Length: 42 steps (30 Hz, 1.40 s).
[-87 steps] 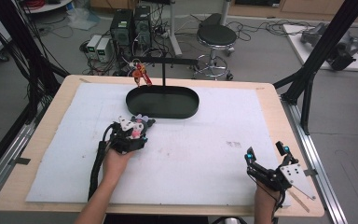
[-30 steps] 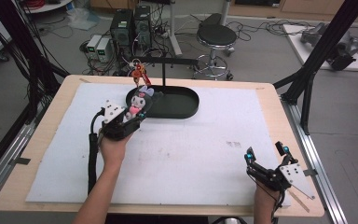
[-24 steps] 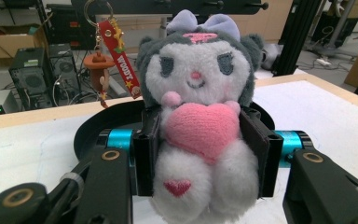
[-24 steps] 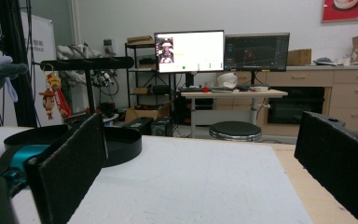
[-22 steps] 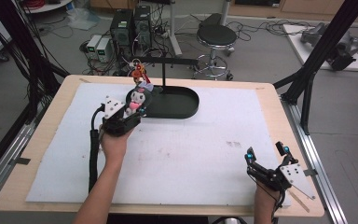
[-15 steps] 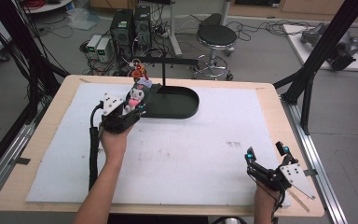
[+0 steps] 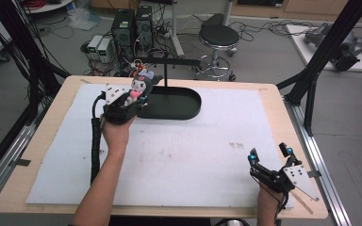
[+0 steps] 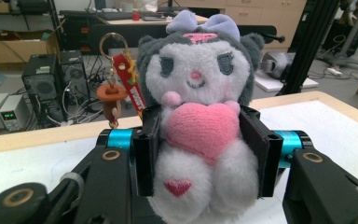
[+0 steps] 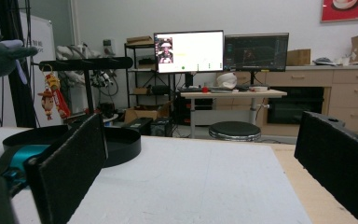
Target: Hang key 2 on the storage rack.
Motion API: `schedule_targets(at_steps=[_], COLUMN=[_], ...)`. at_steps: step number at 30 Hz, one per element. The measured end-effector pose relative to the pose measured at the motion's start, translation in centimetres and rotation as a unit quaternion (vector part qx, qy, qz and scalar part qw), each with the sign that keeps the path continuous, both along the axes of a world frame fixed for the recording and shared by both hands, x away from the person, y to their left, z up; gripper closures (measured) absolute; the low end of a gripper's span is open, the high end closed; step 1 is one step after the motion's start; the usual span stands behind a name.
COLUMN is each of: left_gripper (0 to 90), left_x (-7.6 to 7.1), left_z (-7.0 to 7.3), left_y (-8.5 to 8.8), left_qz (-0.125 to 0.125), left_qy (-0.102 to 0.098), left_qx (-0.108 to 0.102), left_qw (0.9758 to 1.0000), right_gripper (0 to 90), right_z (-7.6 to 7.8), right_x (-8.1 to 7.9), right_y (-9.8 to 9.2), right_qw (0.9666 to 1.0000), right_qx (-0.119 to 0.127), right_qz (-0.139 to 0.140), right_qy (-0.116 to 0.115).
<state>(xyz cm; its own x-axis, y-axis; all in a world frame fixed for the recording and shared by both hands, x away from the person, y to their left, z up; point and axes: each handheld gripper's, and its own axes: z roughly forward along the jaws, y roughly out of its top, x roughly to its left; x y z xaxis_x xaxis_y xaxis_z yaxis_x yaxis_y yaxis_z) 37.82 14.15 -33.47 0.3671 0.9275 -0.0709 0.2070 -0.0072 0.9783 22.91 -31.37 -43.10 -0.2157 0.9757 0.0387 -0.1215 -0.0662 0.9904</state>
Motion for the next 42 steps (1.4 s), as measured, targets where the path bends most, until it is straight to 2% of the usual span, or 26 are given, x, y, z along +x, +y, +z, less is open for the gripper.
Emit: schedule_targets(at_steps=[3, 8, 15, 17, 21, 39, 42], left_gripper=[54.5, 54.5, 54.5, 54.5, 54.5, 54.6, 54.5], left_x=[0.6, 1.3, 2.4, 2.6, 3.1, 4.5, 4.7], left_z=[0.5, 1.3, 1.7, 1.6, 1.6, 1.6, 1.7], left_y=[-0.2, -0.4, -1.1, -1.2, -1.4, -2.2, -2.2], left_qz=[0.004, 0.007, 0.011, 0.013, 0.016, 0.022, 0.018], left_qy=[0.002, -0.003, -0.002, -0.008, -0.002, -0.012, -0.014], left_qx=[0.011, 0.005, 0.011, 0.006, 0.009, 0.003, -0.003], left_qw=[0.9999, 1.0, 0.9999, 0.9999, 0.9998, 0.9997, 0.9997], right_gripper=[1.5, 1.6, 1.5, 1.5, 1.6, 1.5, 1.5], right_z=[0.0, 0.0, 0.0, 0.0, -0.1, -0.1, -0.2], right_x=[0.0, 0.0, 0.0, 0.0, 0.1, 0.0, 0.0], right_y=[0.0, 0.0, 0.0, -0.1, -0.2, -0.4, -0.4], right_qw=[1.0, 1.0, 1.0, 1.0, 1.0, 1.0, 1.0], right_qx=[0.001, 0.002, 0.003, 0.002, 0.003, 0.007, 0.006], right_qz=[0.0, -0.002, -0.001, -0.001, -0.001, -0.003, -0.003], right_qy=[0.001, 0.0, 0.001, -0.001, 0.0, -0.001, -0.001])
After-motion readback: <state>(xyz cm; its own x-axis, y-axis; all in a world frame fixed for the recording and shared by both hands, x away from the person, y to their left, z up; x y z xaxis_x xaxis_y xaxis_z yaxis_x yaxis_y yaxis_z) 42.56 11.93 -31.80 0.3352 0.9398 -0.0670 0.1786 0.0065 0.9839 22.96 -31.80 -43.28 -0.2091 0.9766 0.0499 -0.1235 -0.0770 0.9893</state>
